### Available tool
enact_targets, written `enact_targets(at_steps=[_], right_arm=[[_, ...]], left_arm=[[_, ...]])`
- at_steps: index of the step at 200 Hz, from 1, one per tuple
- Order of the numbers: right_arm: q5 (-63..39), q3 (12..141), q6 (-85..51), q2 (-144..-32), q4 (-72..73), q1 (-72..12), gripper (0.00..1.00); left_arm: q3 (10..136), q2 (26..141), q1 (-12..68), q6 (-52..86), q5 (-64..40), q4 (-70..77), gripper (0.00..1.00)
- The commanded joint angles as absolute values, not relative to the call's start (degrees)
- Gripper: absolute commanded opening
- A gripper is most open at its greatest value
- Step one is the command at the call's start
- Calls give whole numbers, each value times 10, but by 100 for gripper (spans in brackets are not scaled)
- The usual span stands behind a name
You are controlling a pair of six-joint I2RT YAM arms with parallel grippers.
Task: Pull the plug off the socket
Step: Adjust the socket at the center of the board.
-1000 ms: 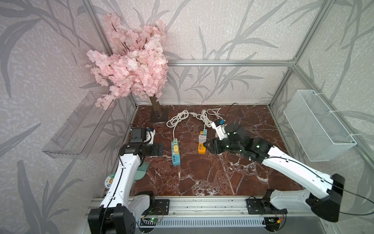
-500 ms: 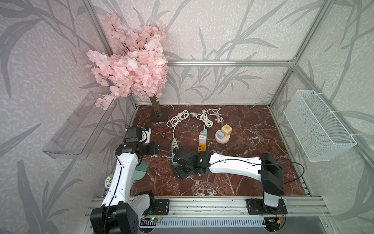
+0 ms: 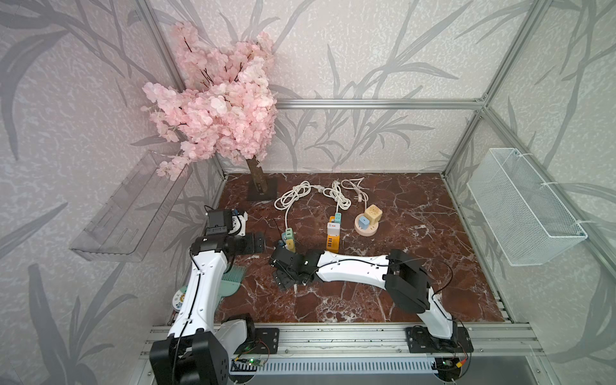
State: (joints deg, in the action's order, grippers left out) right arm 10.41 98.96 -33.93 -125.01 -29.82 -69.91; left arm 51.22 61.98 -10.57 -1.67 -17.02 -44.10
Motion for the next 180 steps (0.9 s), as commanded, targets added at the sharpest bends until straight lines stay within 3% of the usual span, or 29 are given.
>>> enact_targets(at_steps=[1, 94, 141, 165, 180], right_arm=[[123, 1007, -329, -1264, -287, -683, 84], [145, 1074, -289, -1336, -310, -675, 80], [159, 1056, -271, -1337, -304, -674, 74], [175, 1050, -262, -1334, -307, -675, 63], [183, 1044, -253, -1330, -310, -674, 61]], left_arm=[[506, 617, -108, -14, -175, -436, 99], [505, 615, -108, -15, -177, -435, 99], [505, 617, -108, -15, -180, -436, 99], [505, 617, -108, -14, -181, -435, 99], [505, 618, -109, -15, -182, -435, 99]])
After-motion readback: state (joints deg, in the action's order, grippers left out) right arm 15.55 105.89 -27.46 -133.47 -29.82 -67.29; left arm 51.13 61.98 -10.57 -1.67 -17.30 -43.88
